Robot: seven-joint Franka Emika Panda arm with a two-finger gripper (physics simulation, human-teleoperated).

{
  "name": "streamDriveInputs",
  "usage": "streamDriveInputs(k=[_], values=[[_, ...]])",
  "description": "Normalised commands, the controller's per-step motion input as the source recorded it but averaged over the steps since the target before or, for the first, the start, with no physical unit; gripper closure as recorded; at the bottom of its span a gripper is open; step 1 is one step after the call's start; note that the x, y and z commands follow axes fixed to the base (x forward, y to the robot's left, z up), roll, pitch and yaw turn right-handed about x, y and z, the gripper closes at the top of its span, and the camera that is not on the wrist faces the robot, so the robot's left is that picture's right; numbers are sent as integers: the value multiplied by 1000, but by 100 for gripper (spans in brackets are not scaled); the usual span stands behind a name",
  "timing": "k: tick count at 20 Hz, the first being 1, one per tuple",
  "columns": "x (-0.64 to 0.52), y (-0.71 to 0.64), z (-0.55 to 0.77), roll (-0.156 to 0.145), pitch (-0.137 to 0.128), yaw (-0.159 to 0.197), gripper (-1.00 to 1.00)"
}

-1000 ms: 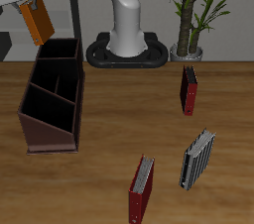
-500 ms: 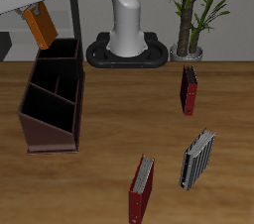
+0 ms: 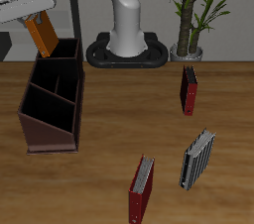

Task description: Place the orange book into the right desk caddy's right compartment and place the left red book into the right desk caddy's right compartment

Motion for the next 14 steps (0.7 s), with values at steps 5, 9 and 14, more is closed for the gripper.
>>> streamDriveInputs(k=[5, 9, 14], values=[[24, 59, -159, 7, 15, 4, 100], [-26, 159, -267, 37, 25, -1, 100], [23, 23, -181, 7, 18, 1, 100]])
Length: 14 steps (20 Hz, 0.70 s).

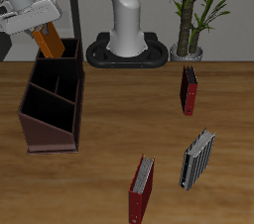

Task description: Place the orange book into the right desk caddy's right compartment and place the left red book into the right desk caddy's right compartment

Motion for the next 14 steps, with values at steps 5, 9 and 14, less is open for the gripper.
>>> streamDriveInputs(k=[5, 9, 14], values=[[-36, 19, -241, 7, 17, -1, 100], [-54, 44, -296, 19, 24, 15, 100], [-11, 59, -175, 6, 18, -2, 100]])
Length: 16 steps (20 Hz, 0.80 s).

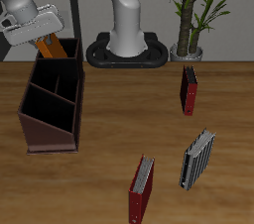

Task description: Place the orange book into the right desk caddy's right compartment and place the left red book into the right desk caddy's right compartment

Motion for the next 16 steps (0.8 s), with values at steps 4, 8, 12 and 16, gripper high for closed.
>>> streamDriveInputs(k=[4, 8, 12, 16], values=[[-2, -11, -171, -8, 11, 16, 100], [51, -105, -224, -26, 22, -8, 100], [55, -48, -135, -19, 14, -17, 100], [39, 30, -64, -18, 16, 12, -100]])
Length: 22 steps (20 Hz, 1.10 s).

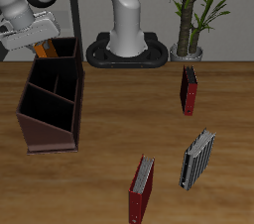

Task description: Place the orange book into the right desk caddy's right compartment and place the left red book into the right desk caddy's right compartment

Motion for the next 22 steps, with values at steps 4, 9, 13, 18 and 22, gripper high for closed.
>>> streamDriveInputs(k=[4, 9, 13, 18, 22], values=[[49, 43, 14, -8, 0, -13, -100], [62, 168, 59, 10, -2, 6, -100], [36, 175, 134, 21, -20, 13, -100], [45, 350, 312, 13, -61, 3, -100], [157, 348, 220, -3, -43, 2, -100]])
